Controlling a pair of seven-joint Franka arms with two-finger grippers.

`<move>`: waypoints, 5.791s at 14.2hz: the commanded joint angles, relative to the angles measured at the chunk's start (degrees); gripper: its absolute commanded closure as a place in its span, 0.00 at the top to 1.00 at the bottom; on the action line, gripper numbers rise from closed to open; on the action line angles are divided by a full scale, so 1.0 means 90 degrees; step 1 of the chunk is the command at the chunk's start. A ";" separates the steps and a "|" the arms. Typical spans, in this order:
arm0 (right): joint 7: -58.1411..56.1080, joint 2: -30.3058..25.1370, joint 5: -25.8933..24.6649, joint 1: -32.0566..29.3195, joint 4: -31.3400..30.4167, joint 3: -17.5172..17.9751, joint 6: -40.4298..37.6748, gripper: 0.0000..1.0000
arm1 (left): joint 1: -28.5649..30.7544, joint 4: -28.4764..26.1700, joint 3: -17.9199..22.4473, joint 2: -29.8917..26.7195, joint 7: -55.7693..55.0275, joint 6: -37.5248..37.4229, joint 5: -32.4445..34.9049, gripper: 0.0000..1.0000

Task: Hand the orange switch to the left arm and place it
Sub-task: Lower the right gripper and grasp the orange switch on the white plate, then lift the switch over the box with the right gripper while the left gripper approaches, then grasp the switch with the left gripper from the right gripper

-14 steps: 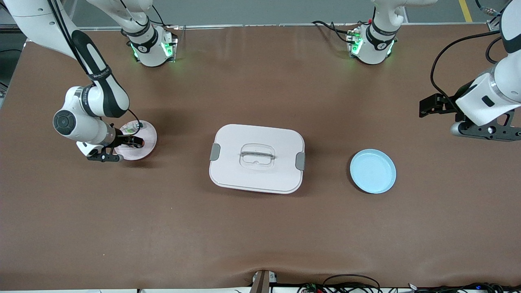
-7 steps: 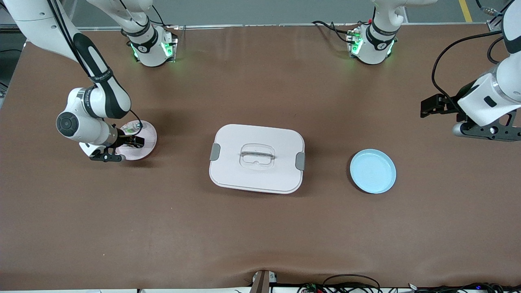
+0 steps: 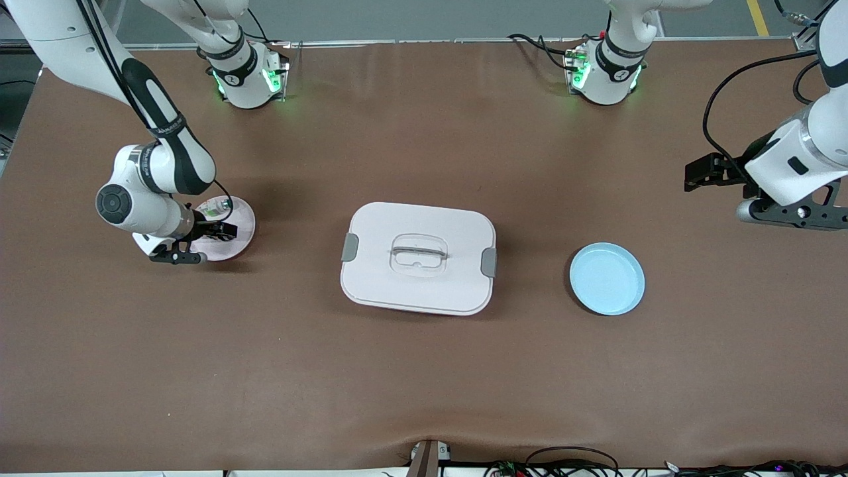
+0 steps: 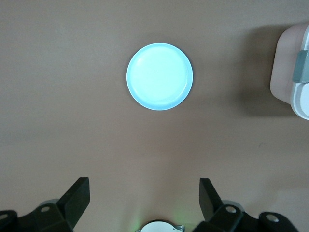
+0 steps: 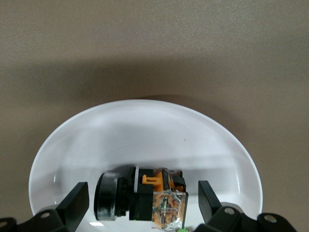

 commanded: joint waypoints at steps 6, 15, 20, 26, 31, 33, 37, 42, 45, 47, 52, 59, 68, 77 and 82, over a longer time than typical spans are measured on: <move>0.0142 0.0007 -0.0136 -0.0020 -0.0103 0.0017 0.0115 0.69 | 0.0131 -0.0112 0.0010 -0.0108 0.0092 -0.0018 -0.0107 1.00; 0.0151 -0.0148 -0.0126 -0.0011 -0.0065 0.0036 -0.0264 0.21 | 0.0151 -0.0103 0.0000 -0.0098 0.0092 -0.0106 -0.0136 1.00; 0.0181 -0.0597 0.0000 0.0018 0.0179 0.0085 -0.1055 0.23 | 0.0161 -0.0073 0.0010 -0.0049 -0.0035 -0.0096 -0.0566 1.00; 0.0824 -0.1105 0.1365 0.0496 0.0502 0.0143 -0.2374 0.22 | 0.0003 -0.0073 -0.0058 0.0077 -0.0035 0.0216 -0.0157 1.00; 0.1108 -0.1321 0.2897 0.0673 0.0551 0.0143 -0.3058 0.22 | 0.0930 -0.0034 0.0030 0.0117 0.0063 0.0177 -0.0417 1.00; 0.1215 -0.1340 0.3756 0.0780 0.0551 0.0143 -0.3302 0.22 | 0.1253 -0.0025 0.0030 0.0020 0.0043 0.0100 -0.0965 1.00; 0.1605 -0.1340 0.5203 0.0985 0.0629 0.0143 -0.3722 0.22 | 0.1196 -0.0015 -0.0661 -0.0118 -0.0199 0.0176 -0.1289 1.00; 0.2755 -0.1350 0.6288 0.1316 0.0999 0.0153 -0.4123 0.21 | 0.1176 -0.0093 -0.1531 -0.0021 -0.1311 0.1046 -0.1240 1.00; 0.3985 -0.1389 0.6650 0.1882 0.1496 0.0143 -0.4075 0.21 | 0.0865 -0.0073 -0.1767 0.0117 -0.1829 0.1144 -0.1289 1.00; 0.4892 -0.1370 0.6904 0.2214 0.1994 0.0134 -0.4026 0.21 | 0.0417 -0.0093 -0.1767 0.0126 -0.2026 0.1241 -0.1299 1.00; 0.7052 -0.1282 0.6964 0.3697 0.2806 0.0134 -0.2156 0.20 | -0.0112 -0.0317 -0.1797 0.0263 -0.2271 0.1455 -0.1523 1.00; 0.8793 -0.0180 0.7296 0.5174 0.4026 0.0114 0.0231 0.20 | -0.0416 -0.1582 -0.2031 -0.0856 -0.3083 0.2518 -0.2556 1.00; 0.8892 0.0037 0.7257 0.5321 0.4223 0.0114 0.0457 0.20 | 0.0229 -0.3500 -0.2060 -0.1817 -0.1099 0.3544 -0.4599 0.95; 0.8892 0.0037 0.7218 0.5331 0.4223 0.0114 0.0457 0.20 | 0.0200 -0.3491 -0.2802 -0.1115 -0.1216 0.5000 -0.4971 0.65; 0.8892 0.0027 0.7218 0.5331 0.4223 0.0104 0.0457 0.20 | 0.0142 -0.3452 -0.3036 -0.0792 -0.1216 0.5772 -0.5010 0.65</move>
